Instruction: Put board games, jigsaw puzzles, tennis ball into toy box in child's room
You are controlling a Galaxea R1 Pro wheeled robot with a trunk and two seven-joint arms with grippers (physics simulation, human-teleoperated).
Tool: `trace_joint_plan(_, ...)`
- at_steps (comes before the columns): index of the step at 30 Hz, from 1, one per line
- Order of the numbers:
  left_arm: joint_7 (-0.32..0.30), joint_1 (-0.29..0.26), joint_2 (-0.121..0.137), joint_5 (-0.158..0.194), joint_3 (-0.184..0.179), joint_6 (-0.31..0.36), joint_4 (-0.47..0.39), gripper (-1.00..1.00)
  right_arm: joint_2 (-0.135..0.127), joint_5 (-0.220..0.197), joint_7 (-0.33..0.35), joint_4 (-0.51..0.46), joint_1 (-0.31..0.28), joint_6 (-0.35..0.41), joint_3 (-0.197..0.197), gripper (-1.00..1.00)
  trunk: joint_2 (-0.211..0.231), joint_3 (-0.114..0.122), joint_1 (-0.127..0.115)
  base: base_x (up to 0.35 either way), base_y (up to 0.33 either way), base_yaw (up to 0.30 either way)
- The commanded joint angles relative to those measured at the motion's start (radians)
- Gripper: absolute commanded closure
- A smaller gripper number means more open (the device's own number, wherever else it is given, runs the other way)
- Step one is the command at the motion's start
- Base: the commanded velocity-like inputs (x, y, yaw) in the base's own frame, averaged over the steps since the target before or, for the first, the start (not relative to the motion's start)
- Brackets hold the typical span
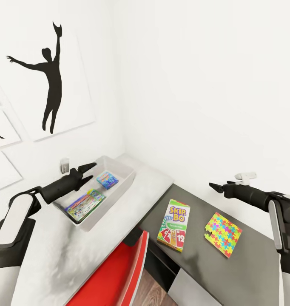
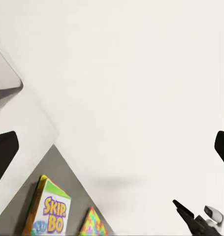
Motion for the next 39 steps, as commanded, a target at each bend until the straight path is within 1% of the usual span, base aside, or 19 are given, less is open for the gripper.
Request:
trace_joint_plan(1, -0.004, -0.001, -0.004, 0.010, -0.010, 0.005, -0.003, -1.00, 0.000, 0.008, 0.009, -0.001, -0.002, 0.004, -0.001, -1.00, -0.002, -0.002, 0.001, 0.000, 0.000, 0.000)
trace_joint_plan(2, -0.009, -0.002, -0.008, 0.018, -0.019, 0.005, -0.006, -1.00, -0.001, 0.008, 0.009, -0.001, -0.002, 0.003, -0.001, -1.00, -0.002, -0.002, 0.001, 0.000, 0.000, 0.000)
trace_joint_plan(3, -0.030, 0.002, -0.038, 0.049, -0.055, 0.001, -0.034, -1.00, 0.000, 0.008, 0.011, -0.001, -0.003, 0.004, -0.002, -1.00, -0.002, -0.002, 0.001, -0.062, 0.000, -0.199)
trace_joint_plan(19, -0.027, 0.003, -0.040, 0.050, -0.056, 0.000, -0.033, -1.00, 0.001, 0.008, 0.011, -0.001, -0.001, 0.004, 0.000, -1.00, -0.002, -0.002, 0.001, -0.011, 0.000, -0.273)
trace_joint_plan(21, -0.023, 0.003, -0.043, 0.049, -0.056, 0.000, -0.033, -1.00, 0.001, 0.008, 0.011, -0.001, -0.001, 0.004, 0.000, -1.00, -0.002, -0.002, 0.001, 0.000, 0.000, -0.290)
trace_joint_plan(28, -0.017, 0.003, -0.067, 0.045, -0.056, -0.001, -0.033, -1.00, 0.001, 0.008, 0.011, -0.001, -0.001, 0.004, 0.000, -1.00, -0.002, -0.002, 0.001, 0.000, 0.000, -0.290)
trace_joint_plan(34, -0.015, 0.003, -0.072, 0.040, -0.056, -0.004, -0.031, -1.00, 0.002, 0.008, 0.011, -0.001, -0.001, 0.004, 0.000, -1.00, -0.002, -0.002, 0.001, 0.000, 0.000, -0.290)
trace_joint_plan(36, -0.014, 0.003, -0.073, 0.030, -0.058, -0.008, -0.031, -1.00, 0.003, 0.008, 0.011, -0.001, -0.002, 0.005, 0.000, -1.00, -0.002, -0.002, 0.001, 0.000, 0.000, -0.290)
trace_joint_plan(39, -0.012, 0.001, -0.076, -0.001, -0.075, -0.012, -0.031, -1.00, 0.003, 0.008, 0.011, -0.001, -0.004, 0.018, 0.000, -1.00, -0.002, -0.002, 0.001, 0.000, 0.000, -0.291)
